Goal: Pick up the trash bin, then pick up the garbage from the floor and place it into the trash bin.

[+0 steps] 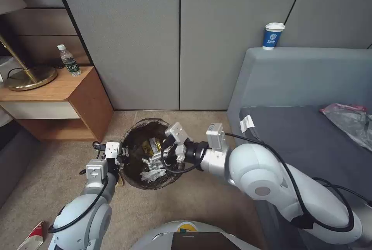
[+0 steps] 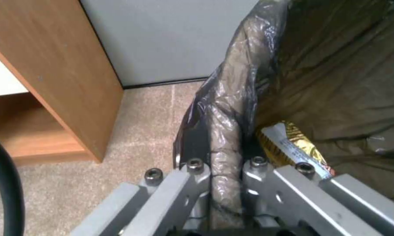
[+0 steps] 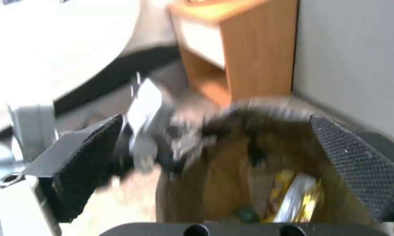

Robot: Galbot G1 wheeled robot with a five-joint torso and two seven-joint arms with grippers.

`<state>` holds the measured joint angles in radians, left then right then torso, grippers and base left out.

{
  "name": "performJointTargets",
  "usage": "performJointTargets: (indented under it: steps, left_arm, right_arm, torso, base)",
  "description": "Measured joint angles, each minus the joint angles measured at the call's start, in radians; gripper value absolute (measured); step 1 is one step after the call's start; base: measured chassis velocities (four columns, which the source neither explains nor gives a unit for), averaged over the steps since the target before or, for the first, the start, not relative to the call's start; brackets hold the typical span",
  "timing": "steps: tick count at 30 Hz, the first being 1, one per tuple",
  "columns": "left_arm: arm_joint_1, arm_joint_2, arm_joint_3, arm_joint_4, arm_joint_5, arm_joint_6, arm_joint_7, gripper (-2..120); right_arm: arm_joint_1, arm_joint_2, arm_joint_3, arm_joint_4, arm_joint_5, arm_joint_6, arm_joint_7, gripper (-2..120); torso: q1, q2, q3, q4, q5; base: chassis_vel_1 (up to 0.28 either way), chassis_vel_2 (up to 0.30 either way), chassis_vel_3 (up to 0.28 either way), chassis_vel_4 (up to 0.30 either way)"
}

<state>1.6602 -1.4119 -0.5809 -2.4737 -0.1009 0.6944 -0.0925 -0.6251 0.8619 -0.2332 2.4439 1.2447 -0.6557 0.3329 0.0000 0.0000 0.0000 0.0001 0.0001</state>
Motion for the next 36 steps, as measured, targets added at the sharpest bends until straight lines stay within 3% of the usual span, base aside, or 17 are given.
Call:
performJointTargets:
  steps: [4,6,11,16,20,23,24,27,31,36]
  left_arm:
    - [0.0,0.001,0.0,0.0,0.0,0.0,0.0,2]
    - [0.001,0.001,-0.002,0.0,-0.001,0.0,0.001,2]
    - [0.001,0.0,-0.004,0.0,-0.002,0.0,0.002,2]
    - [0.004,-0.001,-0.006,0.0,-0.002,-0.001,0.003,2]
    - [0.006,-0.003,-0.01,-0.004,-0.003,-0.001,0.004,2]
    - [0.006,-0.003,-0.012,-0.008,-0.005,-0.001,0.004,2]
    - [0.006,-0.003,-0.012,-0.008,-0.005,-0.001,0.004,2]
    - [0.006,0.002,-0.014,-0.009,-0.012,0.0,0.002,2]
    - [0.007,0.005,-0.014,-0.01,-0.014,0.001,0.002,2]
    - [0.008,0.005,-0.014,-0.016,-0.016,0.002,0.002,2]
  right_arm:
    - [-0.015,-0.024,0.045,0.002,-0.065,0.049,-0.052,100]
    - [-0.03,-0.058,0.088,-0.003,-0.169,0.123,-0.089,100]
    - [-0.048,-0.092,0.144,-0.006,-0.247,0.227,-0.09,100]
    - [-0.09,-0.11,0.195,-0.005,-0.278,0.269,-0.067,100]
    - [-0.21,-0.11,0.301,-0.006,-0.324,0.284,-0.065,100]
    - [-0.387,-0.087,0.461,-0.005,-0.42,0.297,-0.074,100]
    - [-0.387,-0.087,0.461,-0.005,-0.42,0.297,-0.074,100]
    - [-0.532,-0.051,0.589,0.009,-0.498,0.325,-0.067,100]
    - [-0.615,-0.023,0.659,0.015,-0.551,0.341,-0.066,100]
    - [-0.831,0.09,0.783,0.022,-0.738,0.414,-0.101,100]
  torso:
    - [0.0,0.0,0.0,-0.0002,0.0]
    - [0.0,0.0,0.0,-0.0003,0.0]
    - [0.0,0.0,0.0,0.0,0.0001]
    - [0.0,0.0,0.0,0.0001,0.0]
    - [0.0,0.0,0.0,0.0001,0.0]
    - [0.0,0.0,0.0,-0.0002,0.0001]
    - [0.0,0.0,0.0,-0.0002,0.0001]
    - [0.0,0.0,0.0,-0.0003,0.0001]
    - [0.0,0.0,0.0,-0.0001,0.0]
    - [0.0,0.0,0.0,-0.0002,0.0]
  base:
    - [0.0,0.0,0.0,0.0]
    - [0.0,0.0,0.0,0.0]
    - [0.0,0.0,0.0,0.0]
    - [0.0,0.0,0.0,0.0]
    - [0.0,0.0,0.0,0.0]
    - [0.0,0.0,0.0,0.0]
    - [0.0,0.0,0.0,0.0]
    - [0.0,0.0,0.0,0.0]
    - [0.0,0.0,0.0,0.0]
    - [0.0,0.0,0.0,0.0]
